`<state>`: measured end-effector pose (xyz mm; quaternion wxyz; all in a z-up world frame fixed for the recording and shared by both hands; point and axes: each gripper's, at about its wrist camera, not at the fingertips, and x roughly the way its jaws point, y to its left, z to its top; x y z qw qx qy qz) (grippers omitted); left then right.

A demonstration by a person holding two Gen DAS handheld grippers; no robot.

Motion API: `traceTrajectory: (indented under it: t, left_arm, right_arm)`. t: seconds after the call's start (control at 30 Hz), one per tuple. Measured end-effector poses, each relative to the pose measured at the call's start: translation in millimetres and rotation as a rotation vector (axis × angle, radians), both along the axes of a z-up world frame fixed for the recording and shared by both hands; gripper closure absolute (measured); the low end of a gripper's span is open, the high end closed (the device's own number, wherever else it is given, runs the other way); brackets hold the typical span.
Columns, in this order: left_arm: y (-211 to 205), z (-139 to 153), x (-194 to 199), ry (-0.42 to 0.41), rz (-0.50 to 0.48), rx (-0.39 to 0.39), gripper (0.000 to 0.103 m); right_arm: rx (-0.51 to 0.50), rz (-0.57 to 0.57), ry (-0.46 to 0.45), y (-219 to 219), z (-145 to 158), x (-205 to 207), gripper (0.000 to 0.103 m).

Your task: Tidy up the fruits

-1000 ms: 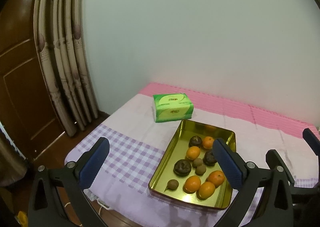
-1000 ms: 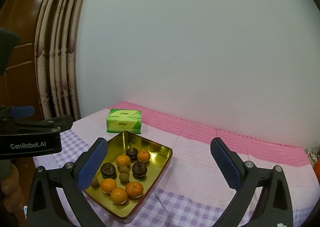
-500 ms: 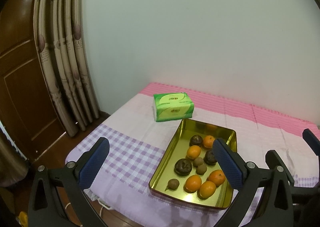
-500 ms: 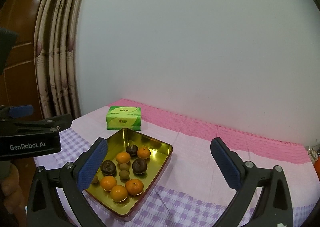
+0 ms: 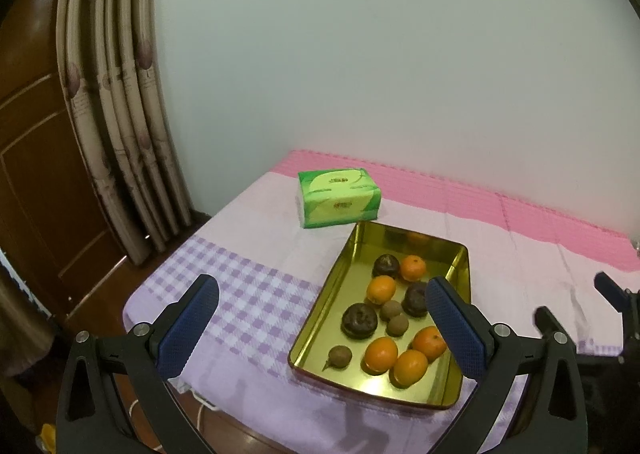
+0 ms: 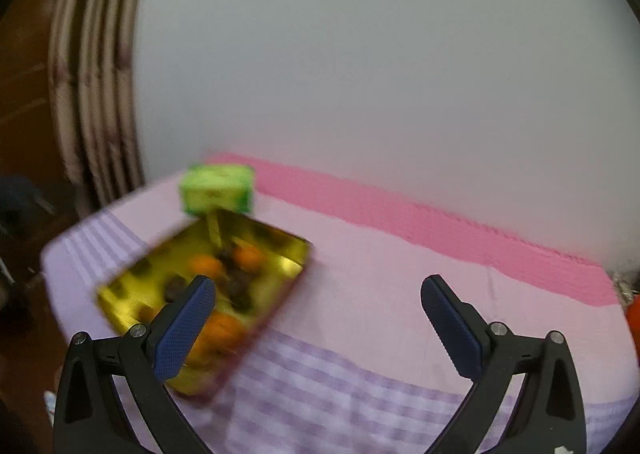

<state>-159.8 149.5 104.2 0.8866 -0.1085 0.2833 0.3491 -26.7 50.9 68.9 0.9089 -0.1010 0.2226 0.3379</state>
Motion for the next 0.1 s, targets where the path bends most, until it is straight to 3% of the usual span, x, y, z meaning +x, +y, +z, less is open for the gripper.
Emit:
traceTrajectory:
  t: [0.1]
  left_arm:
    - [-5,1,3,0.020,0.012,0.032,0.001]
  right_arm:
    - [-0.108,-0.047,0.057,-20,-33,43,0.001]
